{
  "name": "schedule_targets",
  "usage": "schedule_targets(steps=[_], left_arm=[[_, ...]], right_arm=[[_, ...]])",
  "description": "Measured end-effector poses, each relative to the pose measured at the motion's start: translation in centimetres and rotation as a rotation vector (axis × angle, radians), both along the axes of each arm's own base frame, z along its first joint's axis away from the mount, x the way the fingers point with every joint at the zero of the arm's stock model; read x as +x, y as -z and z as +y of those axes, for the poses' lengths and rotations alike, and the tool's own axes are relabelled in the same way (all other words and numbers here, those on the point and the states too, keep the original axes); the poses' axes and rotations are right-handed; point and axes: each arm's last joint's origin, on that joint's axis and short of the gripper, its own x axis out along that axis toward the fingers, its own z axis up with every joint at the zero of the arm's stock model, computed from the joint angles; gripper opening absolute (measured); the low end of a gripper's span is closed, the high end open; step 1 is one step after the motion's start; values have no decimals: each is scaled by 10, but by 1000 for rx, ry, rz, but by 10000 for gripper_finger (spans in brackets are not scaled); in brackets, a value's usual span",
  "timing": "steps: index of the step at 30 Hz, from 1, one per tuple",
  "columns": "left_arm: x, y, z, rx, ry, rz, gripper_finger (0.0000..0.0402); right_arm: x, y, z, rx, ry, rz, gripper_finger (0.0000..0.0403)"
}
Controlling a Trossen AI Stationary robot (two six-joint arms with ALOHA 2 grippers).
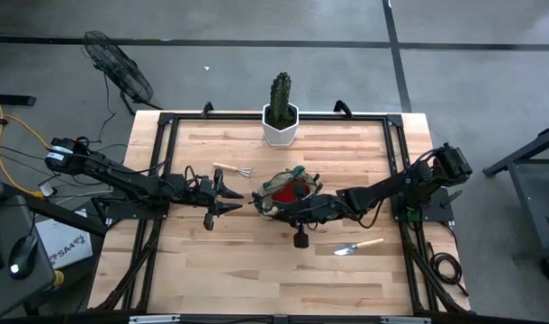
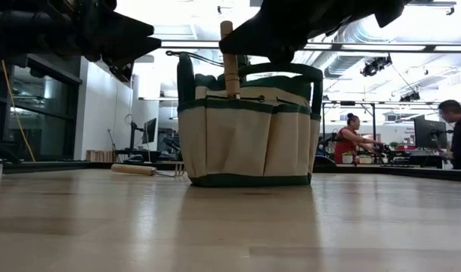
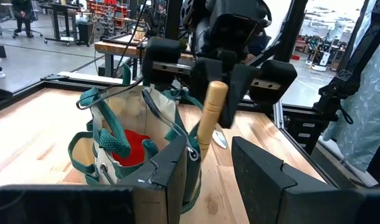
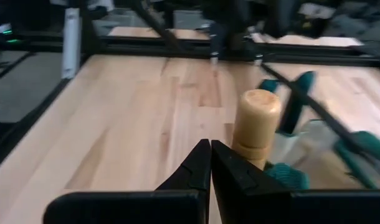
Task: Pick & Place Garden tools in Gardening bag
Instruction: Put the brown trowel into the brown gardening bag
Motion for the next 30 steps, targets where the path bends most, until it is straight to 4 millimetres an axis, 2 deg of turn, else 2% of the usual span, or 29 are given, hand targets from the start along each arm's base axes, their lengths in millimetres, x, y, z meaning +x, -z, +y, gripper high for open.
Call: schedule_targets(steps=[8, 15, 26, 30], left_arm=[[0, 0, 0, 0, 0, 1, 124], [0, 0, 0, 0, 1, 1, 124], [0, 0, 0, -2, 5, 2, 124], [0, 0, 0, -2, 5, 2, 124]], right_arm=[[0, 0, -3, -40, 116, -10, 4], [0, 0, -4, -55, 151, -8, 4], [-13, -9, -9, -92, 166, 66, 4], [-15, -8, -7, -76, 101, 96, 4]])
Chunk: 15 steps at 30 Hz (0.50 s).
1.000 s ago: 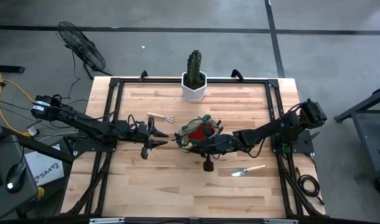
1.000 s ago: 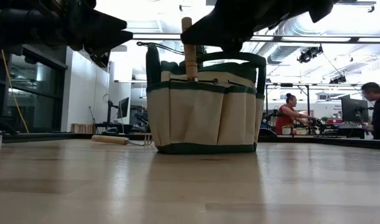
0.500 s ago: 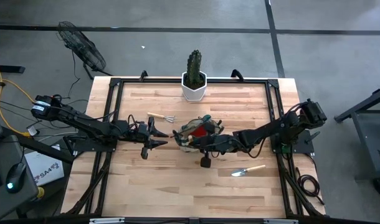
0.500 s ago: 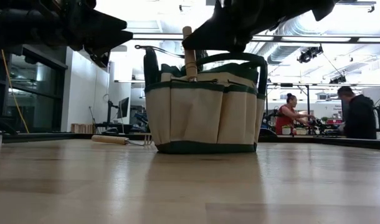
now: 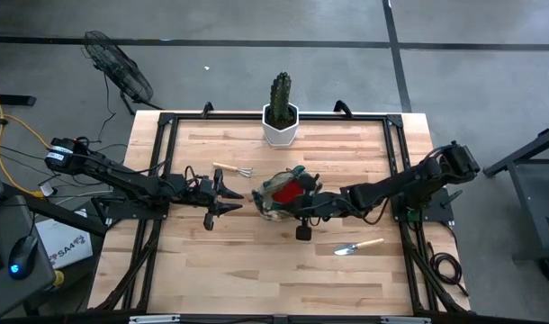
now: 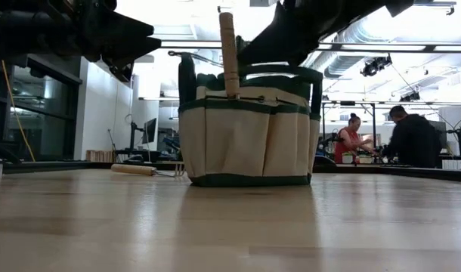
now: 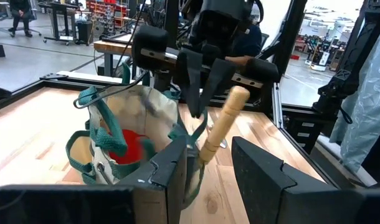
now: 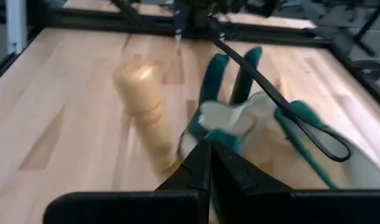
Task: Pick & Place Garden tools in Gardening bag
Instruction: Put the brown trowel into the brown gardening bag
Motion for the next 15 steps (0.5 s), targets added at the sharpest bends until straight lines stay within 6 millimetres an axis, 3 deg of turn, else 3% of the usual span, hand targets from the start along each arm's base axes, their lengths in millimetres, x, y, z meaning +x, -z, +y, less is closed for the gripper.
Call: schedule_targets(steps=[15], left_arm=[[0, 1, 0, 1, -1, 7, 124]], right_arm=[[-6, 10, 1, 16, -76, 128, 4]])
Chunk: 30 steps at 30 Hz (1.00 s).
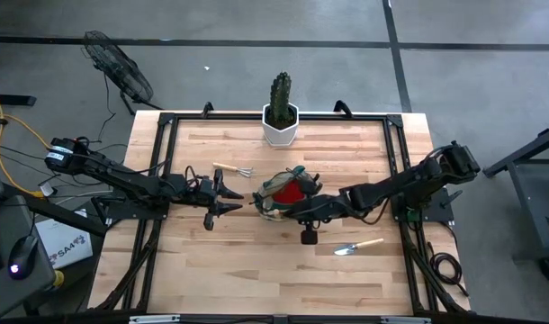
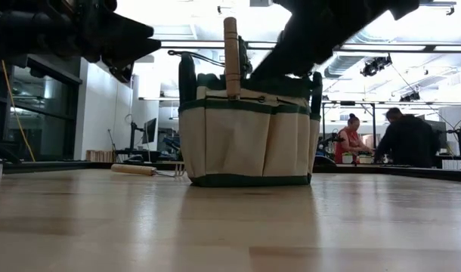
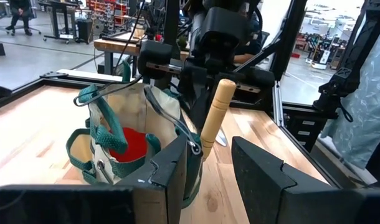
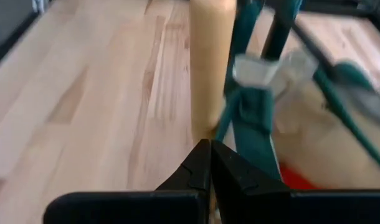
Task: Pick & Place Garden tools in Gardening bag
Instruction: Put the brown trowel into the brown gardening bag
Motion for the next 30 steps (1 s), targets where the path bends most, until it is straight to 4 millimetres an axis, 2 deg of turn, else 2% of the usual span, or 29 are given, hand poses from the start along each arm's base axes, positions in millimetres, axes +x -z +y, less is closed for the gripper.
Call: schedule_targets(steps=[9, 22, 26, 30], left_arm=[[0, 1, 0, -7, -3, 11, 124], [0, 1, 0, -20, -2, 17, 124], [0, 1, 0, -21, -2, 17, 124], [0, 1, 0, -21, -2, 17, 124]], right_arm=[[-3, 1, 1, 21, -40, 36, 4], [-18, -35, -2, 53, -52, -76, 6], [-17, -37, 0, 97, -126, -91, 34], [-15, -37, 2, 117, -161, -109, 91]])
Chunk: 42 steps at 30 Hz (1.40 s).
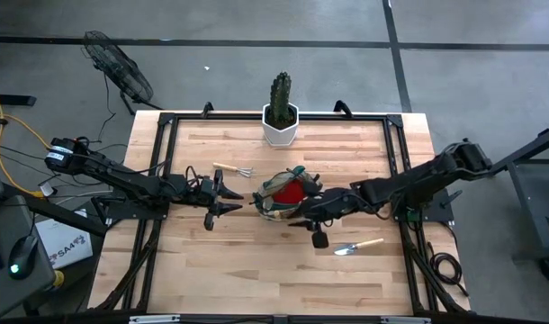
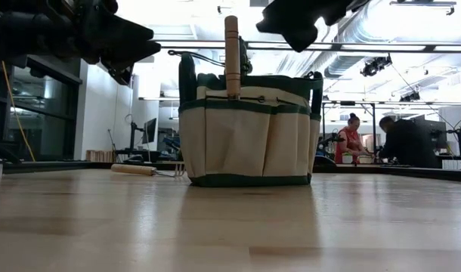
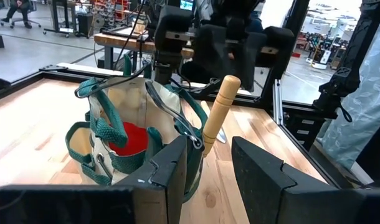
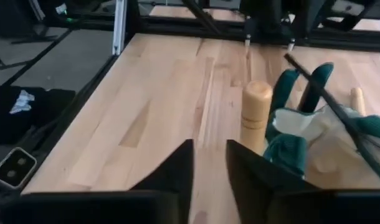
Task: Pick & Place Garden tools in Gardening bag
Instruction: Put the brown trowel into the brown gardening bag
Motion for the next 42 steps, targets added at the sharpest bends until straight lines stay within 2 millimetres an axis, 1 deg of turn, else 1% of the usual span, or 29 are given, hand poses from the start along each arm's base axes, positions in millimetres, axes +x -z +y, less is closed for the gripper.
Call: schedule_targets(steps=[5, 8, 11, 13, 18, 24, 29, 35, 38, 42], left_arm=[[0, 0, 0, 0, 0, 0, 124], [0, 0, 0, 1, 0, 0, 124], [0, 0, 0, 5, 0, 0, 124], [0, 0, 0, 6, 0, 0, 124], [0, 1, 0, 8, 1, 5, 124], [0, 1, 0, 9, 1, 6, 124], [0, 1, 0, 8, -2, 5, 124], [0, 1, 0, 9, -9, 6, 124], [0, 1, 0, 9, -9, 6, 124], [0, 1, 0, 9, -10, 6, 124]], right_arm=[[1, -1, -2, -23, 53, -16, 171], [3, -1, -2, -22, 66, -39, 211], [9, 2, 0, -38, 59, -64, 238], [14, 6, 1, -47, 49, -86, 247], [19, 9, 1, -56, 61, -111, 247], [21, 6, -3, -43, 66, -143, 243], [25, 12, -3, -34, 44, -137, 243], [30, 16, -4, -34, 57, -154, 241], [31, 16, -5, -35, 52, -161, 230], [33, 21, -8, -45, 62, -143, 207]])
